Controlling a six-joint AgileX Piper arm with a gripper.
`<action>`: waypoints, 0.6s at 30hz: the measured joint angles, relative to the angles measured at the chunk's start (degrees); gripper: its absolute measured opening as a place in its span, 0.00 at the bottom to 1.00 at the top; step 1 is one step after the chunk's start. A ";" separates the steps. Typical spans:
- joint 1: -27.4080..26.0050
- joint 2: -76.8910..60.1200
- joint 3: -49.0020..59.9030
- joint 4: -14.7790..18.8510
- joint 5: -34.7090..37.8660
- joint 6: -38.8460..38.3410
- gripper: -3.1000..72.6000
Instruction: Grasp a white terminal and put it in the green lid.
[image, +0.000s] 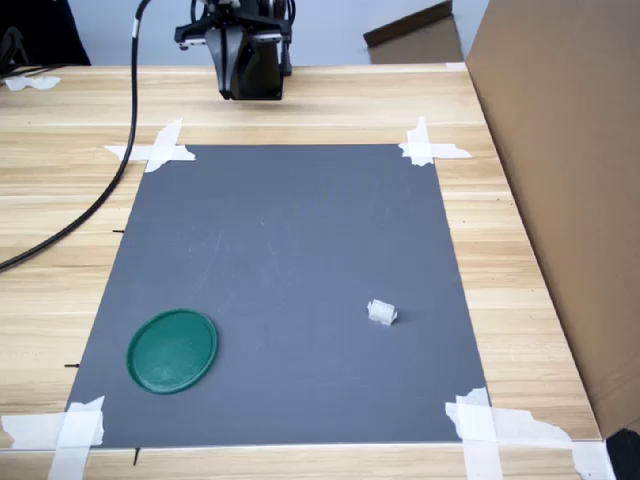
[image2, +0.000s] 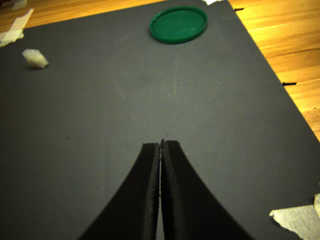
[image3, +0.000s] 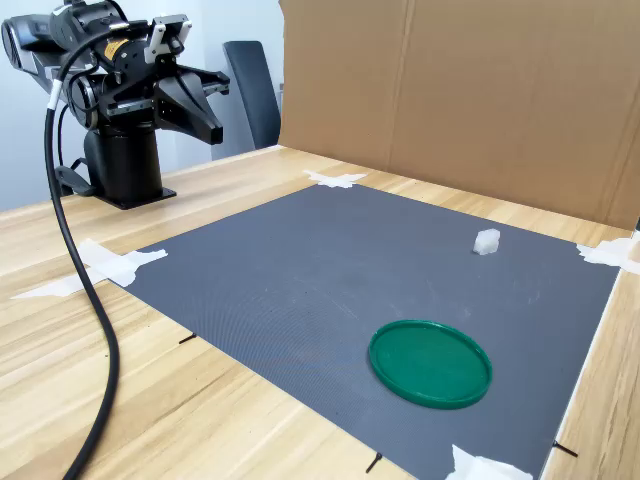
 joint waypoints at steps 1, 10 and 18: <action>0.00 0.38 -0.52 0.00 1.84 0.00 0.00; 0.00 11.32 -14.71 2.62 9.20 0.00 0.00; 0.00 23.93 -26.48 4.95 12.20 -12.37 0.00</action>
